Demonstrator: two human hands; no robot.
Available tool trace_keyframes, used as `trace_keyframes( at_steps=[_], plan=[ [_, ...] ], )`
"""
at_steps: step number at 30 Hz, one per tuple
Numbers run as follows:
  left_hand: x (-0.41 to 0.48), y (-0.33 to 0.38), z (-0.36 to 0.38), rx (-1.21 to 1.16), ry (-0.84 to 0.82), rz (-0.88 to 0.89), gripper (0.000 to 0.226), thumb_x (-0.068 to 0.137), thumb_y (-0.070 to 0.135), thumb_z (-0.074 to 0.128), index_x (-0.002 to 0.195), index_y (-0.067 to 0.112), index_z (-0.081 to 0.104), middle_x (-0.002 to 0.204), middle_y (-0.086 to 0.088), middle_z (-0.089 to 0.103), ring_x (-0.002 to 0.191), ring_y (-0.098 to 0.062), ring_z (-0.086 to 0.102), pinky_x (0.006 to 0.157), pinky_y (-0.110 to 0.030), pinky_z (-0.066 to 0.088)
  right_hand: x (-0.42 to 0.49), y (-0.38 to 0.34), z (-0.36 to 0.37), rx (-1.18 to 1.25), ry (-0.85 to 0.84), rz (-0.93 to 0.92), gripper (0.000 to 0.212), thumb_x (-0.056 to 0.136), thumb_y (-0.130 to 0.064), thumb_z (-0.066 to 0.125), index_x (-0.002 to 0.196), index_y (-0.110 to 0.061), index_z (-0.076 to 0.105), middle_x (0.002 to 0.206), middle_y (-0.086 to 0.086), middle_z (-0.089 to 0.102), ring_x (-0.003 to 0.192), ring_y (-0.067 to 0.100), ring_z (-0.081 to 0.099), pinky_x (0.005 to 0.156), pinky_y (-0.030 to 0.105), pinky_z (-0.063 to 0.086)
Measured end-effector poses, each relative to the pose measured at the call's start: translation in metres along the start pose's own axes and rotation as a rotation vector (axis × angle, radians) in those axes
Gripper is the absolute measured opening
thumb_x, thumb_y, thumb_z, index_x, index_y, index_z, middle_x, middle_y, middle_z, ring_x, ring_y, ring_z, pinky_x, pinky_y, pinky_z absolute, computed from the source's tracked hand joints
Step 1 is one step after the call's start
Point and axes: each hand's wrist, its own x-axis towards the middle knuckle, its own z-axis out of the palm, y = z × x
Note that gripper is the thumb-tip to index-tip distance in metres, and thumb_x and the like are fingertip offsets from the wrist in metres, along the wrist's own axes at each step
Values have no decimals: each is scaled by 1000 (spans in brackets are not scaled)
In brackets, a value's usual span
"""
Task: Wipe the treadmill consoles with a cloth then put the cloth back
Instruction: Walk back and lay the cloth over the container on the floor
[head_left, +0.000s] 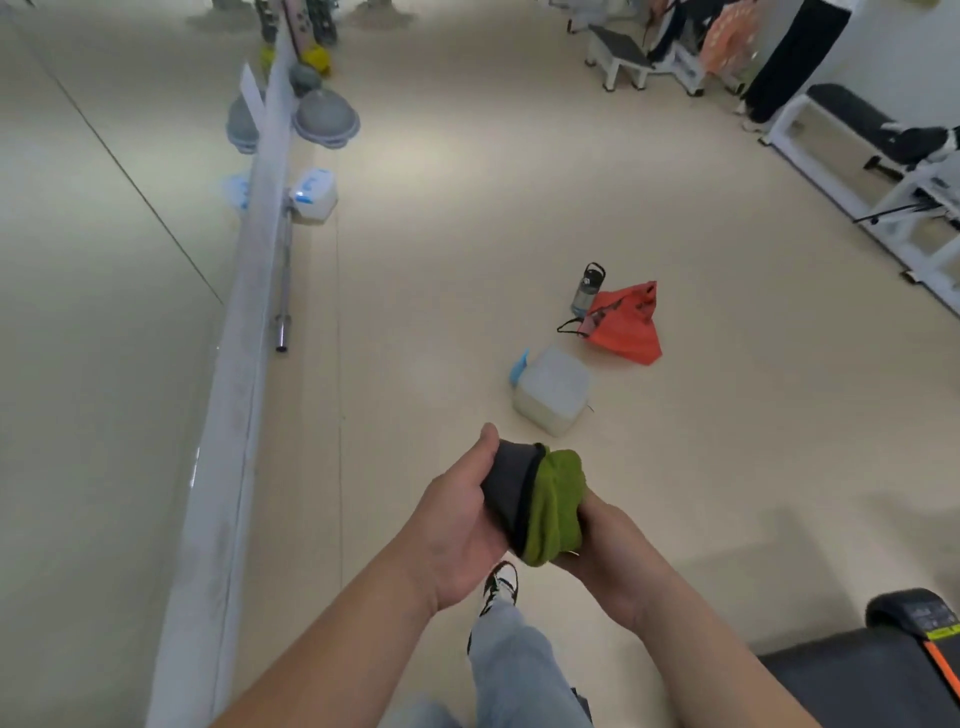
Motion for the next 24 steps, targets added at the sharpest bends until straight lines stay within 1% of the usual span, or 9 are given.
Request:
trace_keyframes(
  at_steps=[4, 6, 8, 11, 13, 15, 18, 20, 24],
  plan=[
    [118, 22, -9, 82, -30, 38, 65, 104, 56, 41, 140, 6, 61, 134, -16, 69, 127, -28, 65, 103, -43, 51, 116, -5, -36, -158, 101, -20, 27, 101, -21, 58, 105, 1, 74, 93, 14, 79, 81, 27, 73, 83, 42, 64],
    [186, 32, -8, 147, -88, 68, 63, 102, 55, 45, 142, 8, 60, 137, -16, 67, 127, -28, 65, 101, -42, 52, 180, -12, -61, -177, 111, -16, 39, 103, -29, 53, 102, 5, 71, 78, 14, 70, 66, 27, 63, 71, 40, 62],
    [250, 40, -2, 221, -136, 74, 63, 97, 47, 58, 141, 2, 59, 137, -17, 66, 119, -31, 66, 104, -49, 51, 234, -23, -84, -210, 154, -15, 52, 104, -46, 47, 100, -1, 72, 81, 12, 68, 62, 24, 61, 70, 40, 59],
    [304, 49, 15, 310, -170, 81, 61, 94, 37, 70, 136, -4, 55, 124, -19, 67, 111, -32, 67, 105, -55, 50, 262, -33, -102, -271, 279, 31, 65, 100, -69, 36, 108, -17, 73, 101, -3, 76, 85, 15, 70, 91, 43, 57],
    [342, 59, 21, 344, -178, 43, 59, 91, 34, 73, 133, -3, 56, 120, -18, 67, 110, -31, 68, 101, -54, 53, 285, -49, -113, -246, 272, 25, 77, 96, -82, 24, 115, -28, 76, 112, -11, 77, 108, 7, 68, 103, 39, 49],
    [372, 78, 31, 407, -193, 22, 57, 89, 34, 76, 130, -2, 58, 119, -20, 69, 110, -30, 69, 98, -50, 55, 303, -72, -120, -200, 245, 19, 84, 92, -88, 16, 120, -34, 75, 119, -13, 76, 120, 6, 64, 110, 39, 43],
    [420, 105, 42, 478, -219, -21, 51, 87, 30, 80, 127, 3, 64, 122, -16, 72, 113, -30, 71, 97, -45, 58, 335, -109, -126, 18, 225, -75, 69, 102, -74, 21, 134, -35, 68, 130, -7, 73, 128, 13, 63, 117, 45, 41],
    [459, 122, 43, 547, -236, -49, 45, 85, 23, 84, 122, 5, 68, 119, -17, 74, 111, -32, 72, 93, -45, 59, 369, -133, -134, 205, 218, -192, 60, 110, -60, 23, 144, -28, 61, 141, 5, 68, 135, 28, 59, 119, 56, 39],
    [540, 157, 45, 629, -263, -127, 45, 79, 23, 88, 118, 6, 71, 118, -19, 74, 111, -33, 73, 99, -49, 58, 437, -173, -138, 367, 122, -173, 59, 111, -56, 28, 146, -19, 58, 142, 20, 64, 130, 45, 60, 112, 67, 43]
  ],
)
